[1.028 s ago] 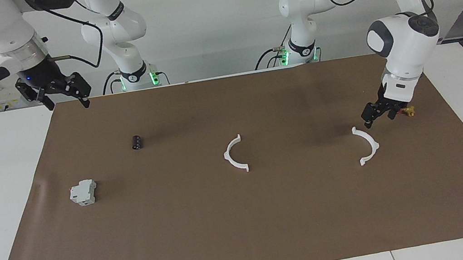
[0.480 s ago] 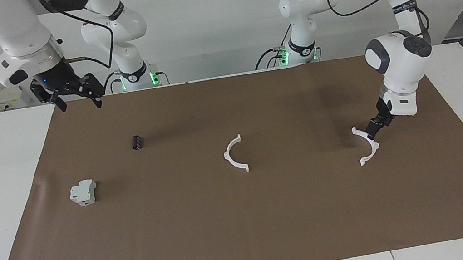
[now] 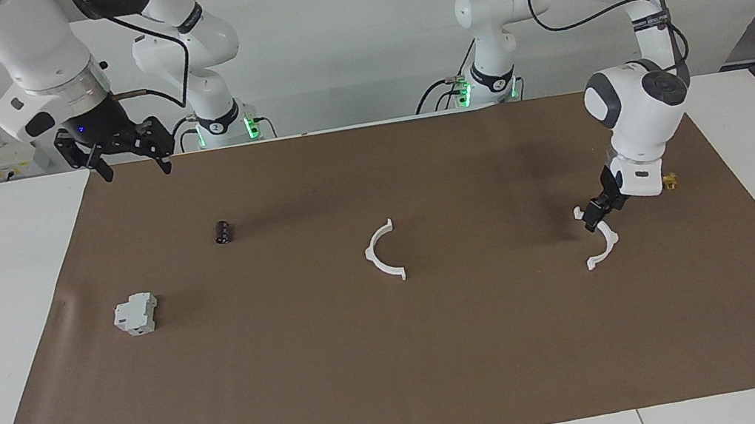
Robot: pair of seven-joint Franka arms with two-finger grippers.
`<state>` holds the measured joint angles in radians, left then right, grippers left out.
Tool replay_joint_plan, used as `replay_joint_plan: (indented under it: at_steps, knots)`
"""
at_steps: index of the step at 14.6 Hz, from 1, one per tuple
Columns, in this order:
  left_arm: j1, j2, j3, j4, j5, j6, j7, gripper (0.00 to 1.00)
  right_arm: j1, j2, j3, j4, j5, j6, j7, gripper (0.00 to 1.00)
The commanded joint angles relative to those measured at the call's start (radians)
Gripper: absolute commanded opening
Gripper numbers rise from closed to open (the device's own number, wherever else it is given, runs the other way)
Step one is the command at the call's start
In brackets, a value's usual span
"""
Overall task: Assemble drain pipe with both arms
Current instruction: 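Grasp the other white half-ring with the left gripper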
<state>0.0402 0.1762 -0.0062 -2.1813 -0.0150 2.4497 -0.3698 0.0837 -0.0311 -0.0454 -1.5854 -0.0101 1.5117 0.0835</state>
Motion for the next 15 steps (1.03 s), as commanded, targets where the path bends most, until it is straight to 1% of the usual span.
replay_joint_plan:
  at_steps: [1, 7, 10, 12, 14, 15]
  knots:
    - [-0.005, 0.000, 0.009, -0.018, 0.021, 0.031, 0.022, 1.00, -0.022, -0.012, 0.001, -0.008, 0.007, 0.008, -0.019, 1.00]
    - [-0.008, 0.008, 0.009, -0.018, 0.021, 0.040, 0.020, 0.98, -0.027, -0.013, -0.001, -0.008, 0.012, 0.007, -0.024, 1.00]
    - [-0.008, 0.020, 0.009, -0.018, 0.021, 0.045, 0.020, 0.98, -0.027, -0.013, -0.001, -0.008, 0.012, 0.007, -0.024, 1.00]
    - [-0.010, 0.035, 0.009, -0.020, 0.021, 0.071, 0.020, 0.98, -0.027, -0.013, -0.001, -0.008, 0.012, 0.007, -0.024, 1.00]
    - [-0.010, 0.036, 0.009, -0.020, 0.021, 0.072, 0.020, 0.98, -0.027, -0.013, -0.001, -0.008, 0.012, 0.007, -0.024, 1.00]
    - [-0.010, 0.036, 0.009, -0.020, 0.021, 0.072, 0.020, 0.92, -0.027, -0.013, -0.001, -0.008, 0.012, 0.007, -0.024, 1.00]
